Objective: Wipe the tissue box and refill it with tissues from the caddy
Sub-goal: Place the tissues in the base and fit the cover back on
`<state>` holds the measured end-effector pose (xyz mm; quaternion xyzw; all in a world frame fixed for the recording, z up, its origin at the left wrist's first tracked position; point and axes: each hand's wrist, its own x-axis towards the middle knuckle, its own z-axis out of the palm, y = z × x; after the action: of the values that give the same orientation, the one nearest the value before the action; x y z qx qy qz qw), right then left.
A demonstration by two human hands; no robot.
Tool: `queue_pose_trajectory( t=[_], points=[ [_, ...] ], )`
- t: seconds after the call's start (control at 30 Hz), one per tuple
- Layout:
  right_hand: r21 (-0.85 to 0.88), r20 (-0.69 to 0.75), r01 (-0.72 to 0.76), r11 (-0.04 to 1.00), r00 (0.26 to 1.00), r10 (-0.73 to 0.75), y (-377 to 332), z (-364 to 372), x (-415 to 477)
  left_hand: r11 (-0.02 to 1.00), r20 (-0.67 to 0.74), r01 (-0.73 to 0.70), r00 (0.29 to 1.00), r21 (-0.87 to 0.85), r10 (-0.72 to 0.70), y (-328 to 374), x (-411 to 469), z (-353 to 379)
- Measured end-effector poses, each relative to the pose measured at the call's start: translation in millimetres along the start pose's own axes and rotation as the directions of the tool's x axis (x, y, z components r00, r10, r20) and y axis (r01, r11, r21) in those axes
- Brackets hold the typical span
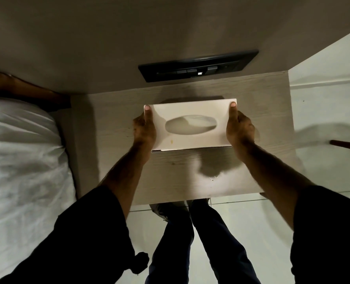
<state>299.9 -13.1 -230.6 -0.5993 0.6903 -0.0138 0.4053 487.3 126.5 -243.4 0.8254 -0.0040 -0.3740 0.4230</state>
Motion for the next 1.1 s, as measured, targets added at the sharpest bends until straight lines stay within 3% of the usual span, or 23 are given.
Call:
queue_pose_trajectory(
  t=[0.47,0.73,1.1],
  points=[
    [-0.033,-0.035,0.060,0.998,0.998,-0.061,8.4,7.7,-8.1,0.996,0.012,-0.082,0.997,0.045,0.082,-6.4,-13.1,-8.6],
    [0.004,-0.035,0.125,0.992,0.992,-0.125,11.2,4.6,-17.7,1.000,-0.018,-0.002,1.000,-0.007,0.002,-19.0,-21.1,-12.3],
    [0.007,-0.042,0.088,0.996,0.995,-0.088,14.9,5.1,-14.3,0.996,-0.014,-0.058,0.998,0.068,0.059,-13.1,-16.7,-8.3]
  ],
)
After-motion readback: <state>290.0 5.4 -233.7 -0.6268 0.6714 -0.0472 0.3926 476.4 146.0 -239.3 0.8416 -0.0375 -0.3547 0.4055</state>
